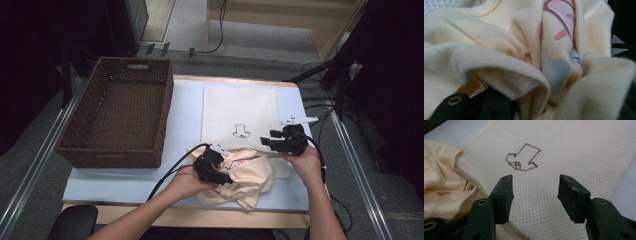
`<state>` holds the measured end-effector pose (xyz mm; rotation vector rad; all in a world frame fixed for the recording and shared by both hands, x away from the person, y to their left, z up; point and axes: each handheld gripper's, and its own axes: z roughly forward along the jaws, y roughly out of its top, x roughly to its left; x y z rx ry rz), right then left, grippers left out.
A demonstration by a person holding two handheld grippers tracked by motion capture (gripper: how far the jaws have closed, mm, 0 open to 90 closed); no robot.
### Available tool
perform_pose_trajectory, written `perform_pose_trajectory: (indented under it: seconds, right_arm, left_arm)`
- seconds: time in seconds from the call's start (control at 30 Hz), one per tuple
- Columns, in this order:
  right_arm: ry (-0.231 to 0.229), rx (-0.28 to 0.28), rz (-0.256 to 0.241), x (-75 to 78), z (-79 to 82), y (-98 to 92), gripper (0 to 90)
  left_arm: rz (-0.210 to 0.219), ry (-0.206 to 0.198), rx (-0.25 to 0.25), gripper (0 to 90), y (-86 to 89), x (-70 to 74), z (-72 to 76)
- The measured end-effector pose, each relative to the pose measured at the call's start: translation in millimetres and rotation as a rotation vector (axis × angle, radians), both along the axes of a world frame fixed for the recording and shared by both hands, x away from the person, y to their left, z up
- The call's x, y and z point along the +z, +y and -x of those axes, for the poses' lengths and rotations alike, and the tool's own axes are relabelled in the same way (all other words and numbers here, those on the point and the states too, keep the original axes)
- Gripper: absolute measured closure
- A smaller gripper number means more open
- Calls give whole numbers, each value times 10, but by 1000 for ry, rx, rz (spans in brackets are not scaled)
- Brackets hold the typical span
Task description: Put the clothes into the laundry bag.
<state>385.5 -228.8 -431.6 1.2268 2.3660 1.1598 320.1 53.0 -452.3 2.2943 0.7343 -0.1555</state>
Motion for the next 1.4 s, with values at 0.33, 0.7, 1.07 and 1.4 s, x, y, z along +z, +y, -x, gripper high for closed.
perform_pose_trajectory:
  seconds: [0.33, 0.7, 1.07, 1.4]
  right_arm:
    - [-6, 72, 14, -16, 67, 106, 487]
    - [-5, 114, 12, -7, 104, 177, 494]
    - [-37, 184, 39, 4, 152, 196, 519]
    - [-12, 227, 55, -48, 186, 297, 529]
  left_arm:
    - [8, 31, 4, 358, 28, 9, -35]
    - [28, 52, -12, 178, 86, 215, -2]
    - [-17, -11, -9, 149, 323, 528, 9]
    - [41, -24, 36, 286, 592, 769, -69]
